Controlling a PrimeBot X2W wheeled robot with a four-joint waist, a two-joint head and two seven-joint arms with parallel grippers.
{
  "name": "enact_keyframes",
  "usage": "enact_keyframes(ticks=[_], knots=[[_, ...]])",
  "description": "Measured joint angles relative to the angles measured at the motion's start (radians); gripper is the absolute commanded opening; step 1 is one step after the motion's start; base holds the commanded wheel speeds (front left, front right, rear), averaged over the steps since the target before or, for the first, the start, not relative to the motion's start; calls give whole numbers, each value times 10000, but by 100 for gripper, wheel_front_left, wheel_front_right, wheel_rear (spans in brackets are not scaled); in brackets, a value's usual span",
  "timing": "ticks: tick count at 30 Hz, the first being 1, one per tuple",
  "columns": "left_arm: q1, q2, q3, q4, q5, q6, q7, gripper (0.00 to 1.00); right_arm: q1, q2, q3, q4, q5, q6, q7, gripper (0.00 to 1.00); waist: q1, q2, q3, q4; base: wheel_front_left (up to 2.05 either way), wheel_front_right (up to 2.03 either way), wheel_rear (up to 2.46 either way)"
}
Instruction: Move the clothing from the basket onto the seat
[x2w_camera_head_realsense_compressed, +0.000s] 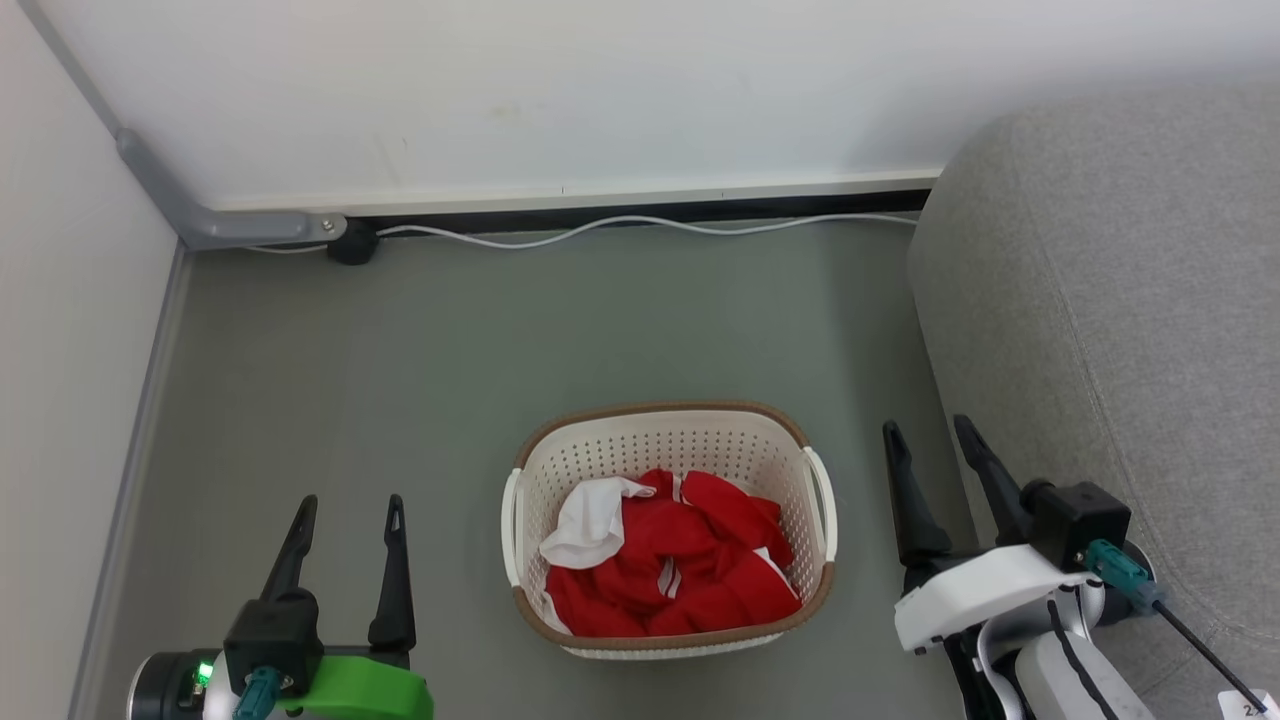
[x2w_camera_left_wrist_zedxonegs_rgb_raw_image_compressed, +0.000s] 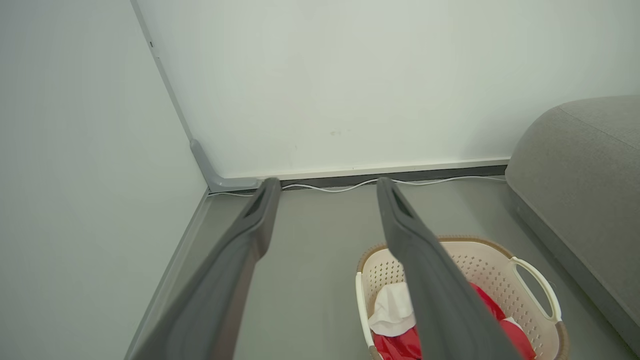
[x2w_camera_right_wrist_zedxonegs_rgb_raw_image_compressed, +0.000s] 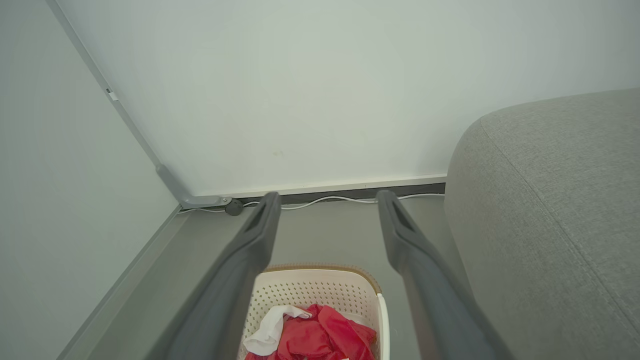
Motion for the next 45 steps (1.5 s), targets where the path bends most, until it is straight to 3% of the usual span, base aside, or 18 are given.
enact_keyframes(ticks=[9,29,45], knots=[[-690,33,-130,163,301,-105,-4,100,-609,0,-234,-433,-127,-12,-13,100,0,0,1069,-98,0,0,0],[-3335,-35,-1212,2165,897,-694,121,100,-2786,-12,-1266,-1501,-291,-188,-23,100,1,0,3690,-556,0,0,0],[-5676,-81,-1430,3797,1306,-803,456,100,-4699,-52,-1494,-2188,-395,-176,-44,100,2,0,5951,-1118,0,0,0]])
